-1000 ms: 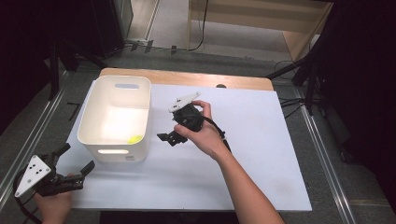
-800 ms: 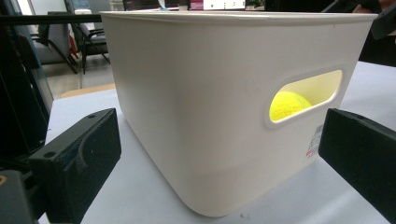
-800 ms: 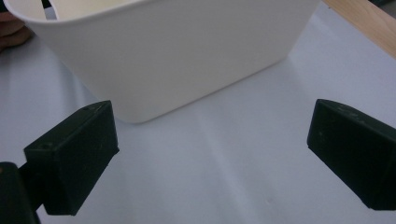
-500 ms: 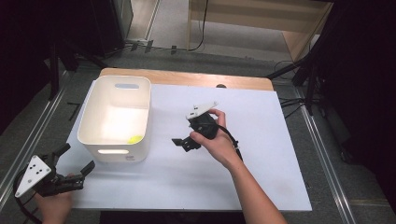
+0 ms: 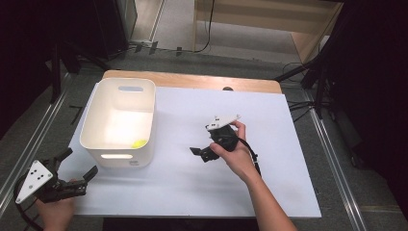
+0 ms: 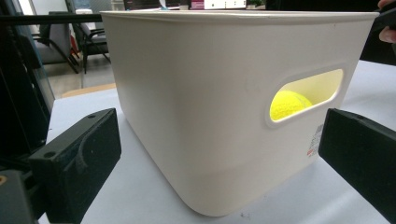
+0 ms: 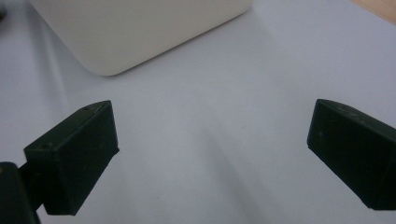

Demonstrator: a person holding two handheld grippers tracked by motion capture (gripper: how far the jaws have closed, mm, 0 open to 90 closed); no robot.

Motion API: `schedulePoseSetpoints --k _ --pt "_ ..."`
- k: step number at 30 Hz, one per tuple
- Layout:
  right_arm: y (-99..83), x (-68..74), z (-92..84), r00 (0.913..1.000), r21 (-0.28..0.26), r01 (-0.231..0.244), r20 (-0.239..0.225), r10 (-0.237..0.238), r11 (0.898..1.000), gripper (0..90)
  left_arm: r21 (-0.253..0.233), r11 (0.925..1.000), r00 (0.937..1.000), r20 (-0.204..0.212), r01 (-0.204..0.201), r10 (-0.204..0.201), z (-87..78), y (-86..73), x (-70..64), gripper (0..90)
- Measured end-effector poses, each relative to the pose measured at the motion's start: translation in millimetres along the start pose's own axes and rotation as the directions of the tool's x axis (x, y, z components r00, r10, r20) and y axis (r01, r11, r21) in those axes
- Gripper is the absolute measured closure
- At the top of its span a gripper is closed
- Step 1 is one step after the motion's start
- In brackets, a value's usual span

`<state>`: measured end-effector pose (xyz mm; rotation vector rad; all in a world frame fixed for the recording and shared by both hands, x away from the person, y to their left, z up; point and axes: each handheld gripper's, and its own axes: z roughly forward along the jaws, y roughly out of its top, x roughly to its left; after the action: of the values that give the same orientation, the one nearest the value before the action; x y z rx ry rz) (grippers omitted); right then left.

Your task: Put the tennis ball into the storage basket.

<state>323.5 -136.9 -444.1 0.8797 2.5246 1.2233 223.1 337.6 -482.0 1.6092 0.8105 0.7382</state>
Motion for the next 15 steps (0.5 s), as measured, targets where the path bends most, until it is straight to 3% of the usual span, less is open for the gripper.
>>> schedulePoseSetpoints --k 15 --pt "-42.4 -13.2 -23.1 0.9972 -0.06 -0.066 0.031 0.068 0.996 0.9 0.009 1.0 1.0 -0.005 -0.003 0.003 -0.1 0.2 -0.6 0.0"
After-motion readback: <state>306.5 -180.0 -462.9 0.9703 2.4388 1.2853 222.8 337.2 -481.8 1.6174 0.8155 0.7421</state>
